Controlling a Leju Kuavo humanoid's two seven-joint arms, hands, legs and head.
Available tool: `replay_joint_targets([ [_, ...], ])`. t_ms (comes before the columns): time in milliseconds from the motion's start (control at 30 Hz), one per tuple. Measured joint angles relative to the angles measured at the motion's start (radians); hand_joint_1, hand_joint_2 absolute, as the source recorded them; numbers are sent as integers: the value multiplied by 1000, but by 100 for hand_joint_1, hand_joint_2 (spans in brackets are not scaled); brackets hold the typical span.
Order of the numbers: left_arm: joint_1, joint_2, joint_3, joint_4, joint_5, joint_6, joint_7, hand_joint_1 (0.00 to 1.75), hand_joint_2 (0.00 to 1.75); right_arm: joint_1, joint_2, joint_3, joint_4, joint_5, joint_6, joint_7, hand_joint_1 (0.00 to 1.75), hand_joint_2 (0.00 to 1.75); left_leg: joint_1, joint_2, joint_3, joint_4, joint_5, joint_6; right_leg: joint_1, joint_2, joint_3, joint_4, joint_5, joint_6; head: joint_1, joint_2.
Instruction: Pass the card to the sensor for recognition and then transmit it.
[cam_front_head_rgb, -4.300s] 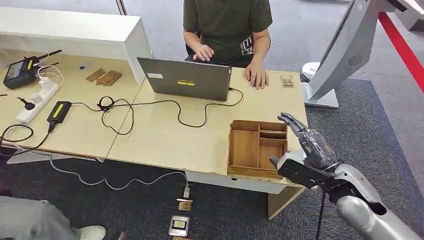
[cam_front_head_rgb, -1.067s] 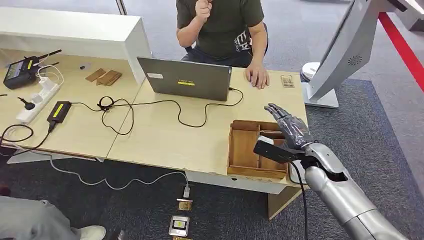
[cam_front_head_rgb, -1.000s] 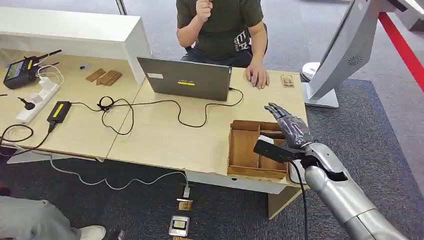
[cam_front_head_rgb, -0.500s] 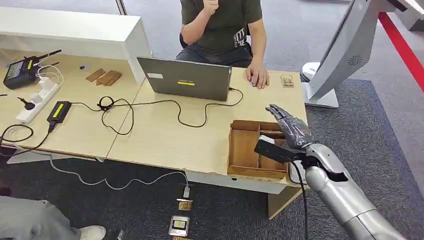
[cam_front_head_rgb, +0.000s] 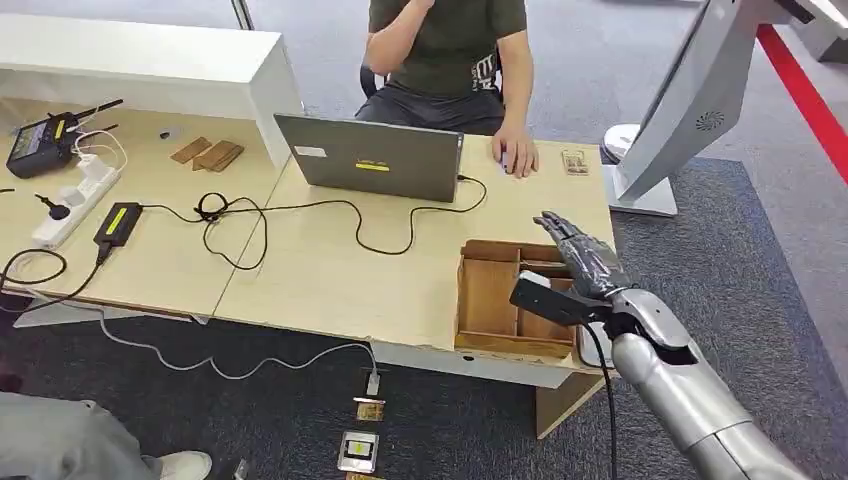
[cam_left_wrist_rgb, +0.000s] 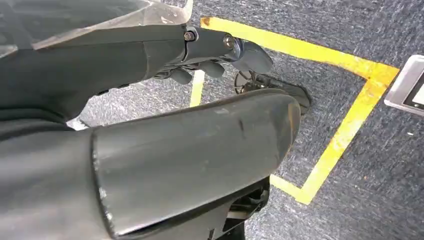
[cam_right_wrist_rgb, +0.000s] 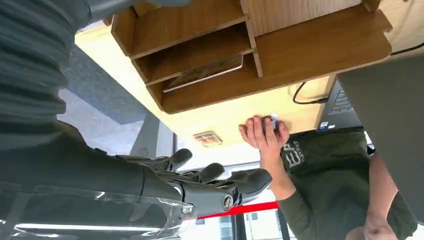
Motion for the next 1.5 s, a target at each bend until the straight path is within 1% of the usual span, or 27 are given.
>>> replay_joint_targets([
  [467,0,1,0,0,-3,11,8,0,0,12,3,-20,0,21,24,6,0,175,0,0,0,0,0,0,0,0,0,0,0,0,0,0],
  [1100,-1,1,0,0,-9,11,9,0,0,13,12,-24,-7,32,24,8,0,175,0,0,0,0,0,0,0,0,0,0,0,0,0,0],
  [1300,-1,1,0,0,-12,4,9,0,0,14,21,-22,-30,41,47,13,0,175,0,0,0,0,0,0,0,0,0,0,0,0,0,0],
  [1500,-1,1,0,0,-12,3,9,0,0,14,31,-22,-40,49,54,18,0,175,0,0,0,0,0,0,0,0,0,0,0,0,0,0],
])
